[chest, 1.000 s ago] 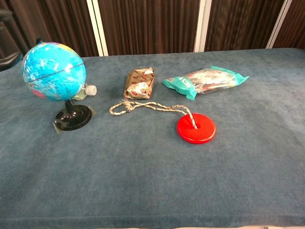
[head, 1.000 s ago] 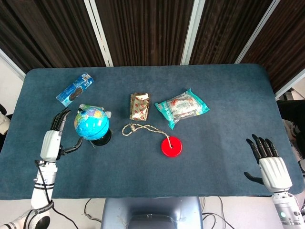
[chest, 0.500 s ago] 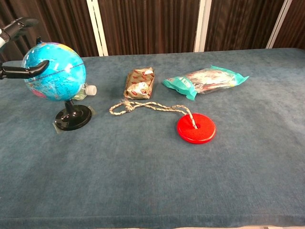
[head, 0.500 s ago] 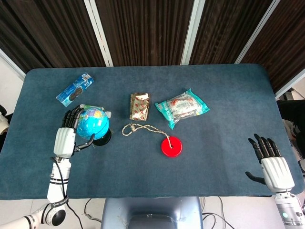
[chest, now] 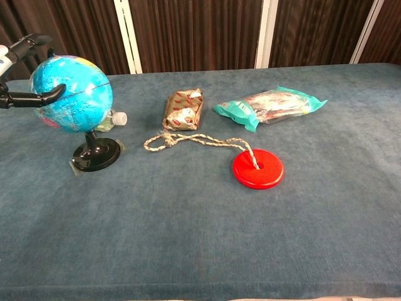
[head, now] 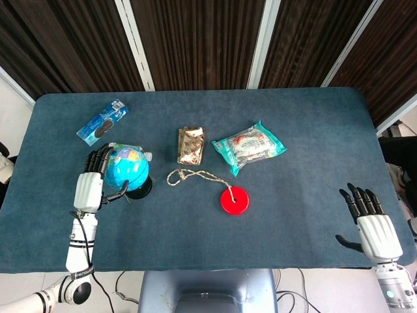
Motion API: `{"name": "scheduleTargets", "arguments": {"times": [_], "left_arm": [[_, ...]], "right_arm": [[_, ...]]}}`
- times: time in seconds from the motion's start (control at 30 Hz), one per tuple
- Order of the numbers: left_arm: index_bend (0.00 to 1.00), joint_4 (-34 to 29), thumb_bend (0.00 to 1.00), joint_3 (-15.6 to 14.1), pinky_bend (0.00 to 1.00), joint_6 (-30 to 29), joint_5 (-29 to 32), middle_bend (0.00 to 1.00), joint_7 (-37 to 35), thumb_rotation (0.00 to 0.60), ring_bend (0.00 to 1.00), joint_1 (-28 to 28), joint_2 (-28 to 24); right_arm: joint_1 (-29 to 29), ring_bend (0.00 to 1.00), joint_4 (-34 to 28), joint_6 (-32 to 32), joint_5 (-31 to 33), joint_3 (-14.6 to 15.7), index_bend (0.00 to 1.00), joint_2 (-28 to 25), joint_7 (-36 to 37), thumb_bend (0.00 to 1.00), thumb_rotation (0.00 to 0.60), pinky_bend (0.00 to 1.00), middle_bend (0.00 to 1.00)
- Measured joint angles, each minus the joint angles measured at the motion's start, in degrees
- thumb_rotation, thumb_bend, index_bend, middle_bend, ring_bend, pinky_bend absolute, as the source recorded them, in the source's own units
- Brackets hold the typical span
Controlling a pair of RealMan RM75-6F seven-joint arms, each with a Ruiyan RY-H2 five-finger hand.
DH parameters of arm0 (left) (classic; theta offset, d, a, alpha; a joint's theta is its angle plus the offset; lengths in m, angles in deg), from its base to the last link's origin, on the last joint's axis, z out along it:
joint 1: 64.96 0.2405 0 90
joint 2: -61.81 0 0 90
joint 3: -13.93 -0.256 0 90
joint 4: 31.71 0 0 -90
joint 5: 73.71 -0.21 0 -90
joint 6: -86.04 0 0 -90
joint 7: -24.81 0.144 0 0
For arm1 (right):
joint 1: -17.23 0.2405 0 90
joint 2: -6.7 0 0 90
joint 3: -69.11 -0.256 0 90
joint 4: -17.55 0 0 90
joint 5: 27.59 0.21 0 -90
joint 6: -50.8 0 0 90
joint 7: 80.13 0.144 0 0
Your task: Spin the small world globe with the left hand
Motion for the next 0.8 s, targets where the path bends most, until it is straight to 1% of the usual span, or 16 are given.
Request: {"name": "scheduleTargets", "arguments": {"times": [0.1,0.8], "left_arm": [[0.00,0.0,0.31,-0.1,0.01,0.1,0.2,0.00,-0.1,0.467,0.00,0.1,-0.2],[0.00,0.8,0.31,0.1,0.02,0.2,3.0,0.00,-2.0,0.478,0.00,2.1,-2.2]], "right_arm": [[0.0,0.00,0.0,0.0,-0.1,0.0,0.00,0.0,0.0,0.15,0.600,0.00,0.00],[0.0,0.00,0.0,-0.2,0.0,0.0,0.00,0.2,-0.4,0.15,0.600,0.00,0.00]]}}
